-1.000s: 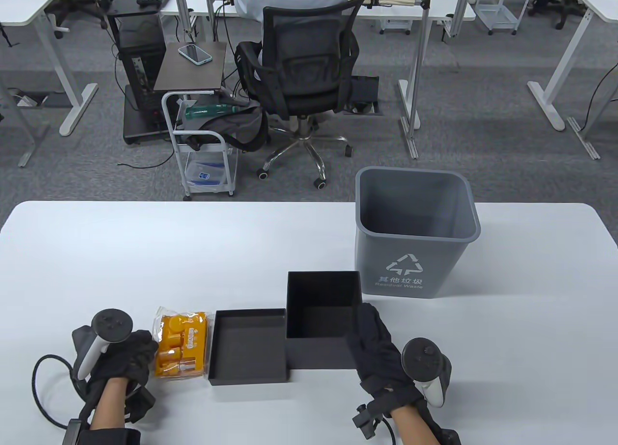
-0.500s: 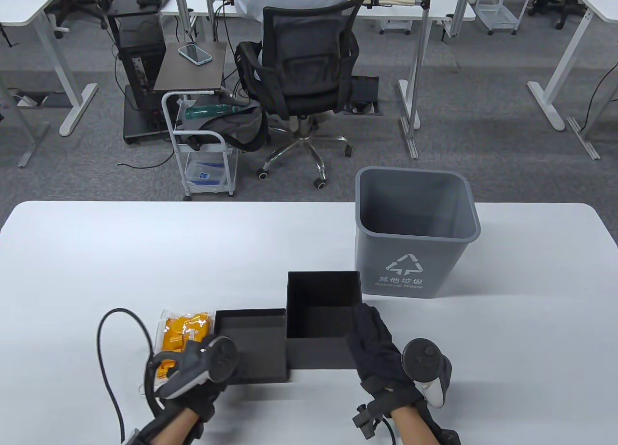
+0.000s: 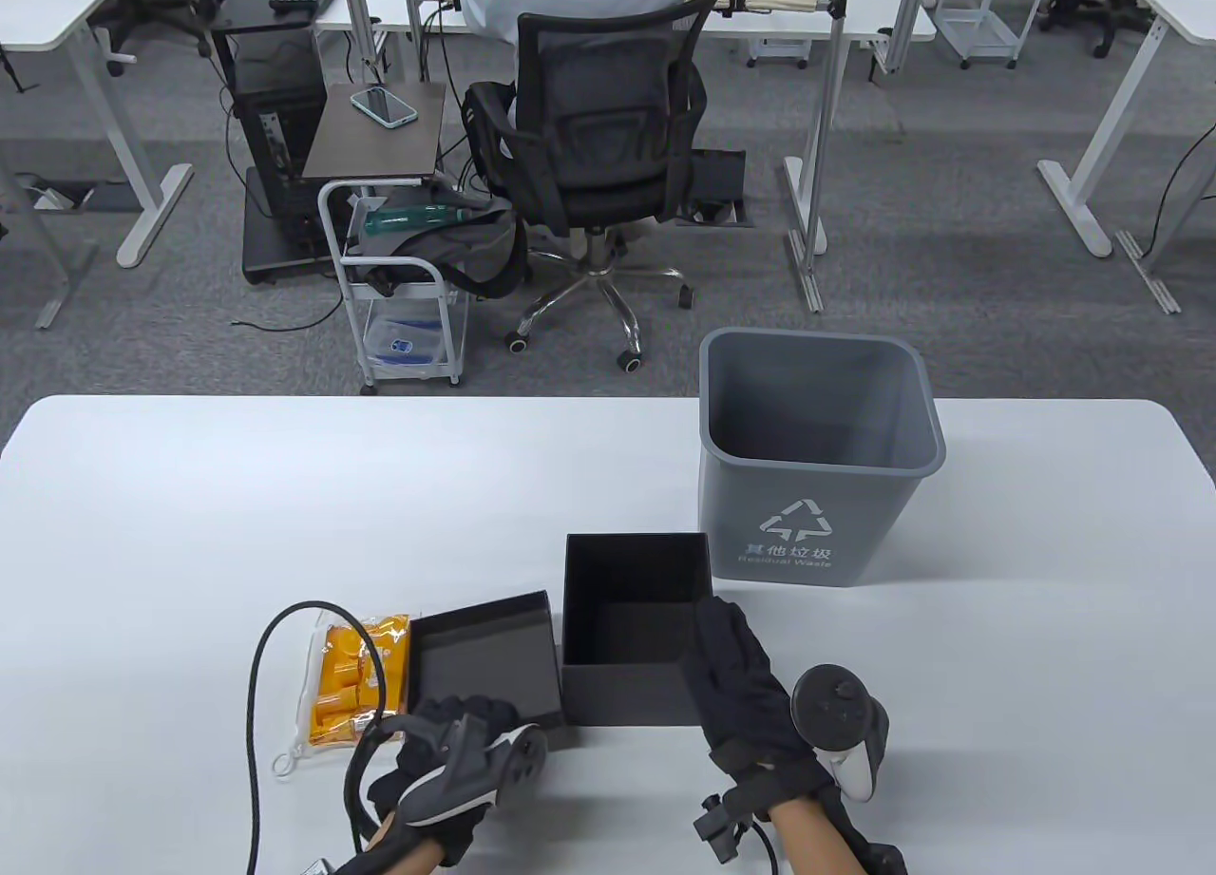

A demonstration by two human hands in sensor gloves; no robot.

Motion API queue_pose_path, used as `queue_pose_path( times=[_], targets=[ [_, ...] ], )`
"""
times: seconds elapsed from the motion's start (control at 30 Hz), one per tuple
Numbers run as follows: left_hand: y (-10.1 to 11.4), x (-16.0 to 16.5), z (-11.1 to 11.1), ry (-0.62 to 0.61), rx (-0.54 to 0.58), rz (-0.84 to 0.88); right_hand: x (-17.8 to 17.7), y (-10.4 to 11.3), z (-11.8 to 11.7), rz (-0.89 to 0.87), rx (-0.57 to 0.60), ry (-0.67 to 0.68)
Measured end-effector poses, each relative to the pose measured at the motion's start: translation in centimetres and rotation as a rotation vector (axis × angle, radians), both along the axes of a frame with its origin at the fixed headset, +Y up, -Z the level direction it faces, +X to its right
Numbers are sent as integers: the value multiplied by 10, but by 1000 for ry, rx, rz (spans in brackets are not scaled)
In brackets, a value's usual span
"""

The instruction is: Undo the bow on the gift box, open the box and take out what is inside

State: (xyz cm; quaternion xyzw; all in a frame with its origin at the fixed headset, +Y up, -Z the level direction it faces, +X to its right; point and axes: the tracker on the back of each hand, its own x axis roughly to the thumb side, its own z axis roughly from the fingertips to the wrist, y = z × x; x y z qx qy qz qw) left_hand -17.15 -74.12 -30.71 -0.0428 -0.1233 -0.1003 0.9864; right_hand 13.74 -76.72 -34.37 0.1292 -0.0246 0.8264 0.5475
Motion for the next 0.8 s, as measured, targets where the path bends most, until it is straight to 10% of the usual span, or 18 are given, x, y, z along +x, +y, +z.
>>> queue_pose_path(
  times=[0.43,0.63,0.8],
  targets=[
    [99,-65,0,-100,257,1246,0,-2,-2,-20,-6,7],
    [86,-63,-27,-205,193,1771,0,-3,-2,-19,-9,11],
    [44,-51,-66,-269,-78,2069,0,-4,-2,-22,-9,12]
  ],
)
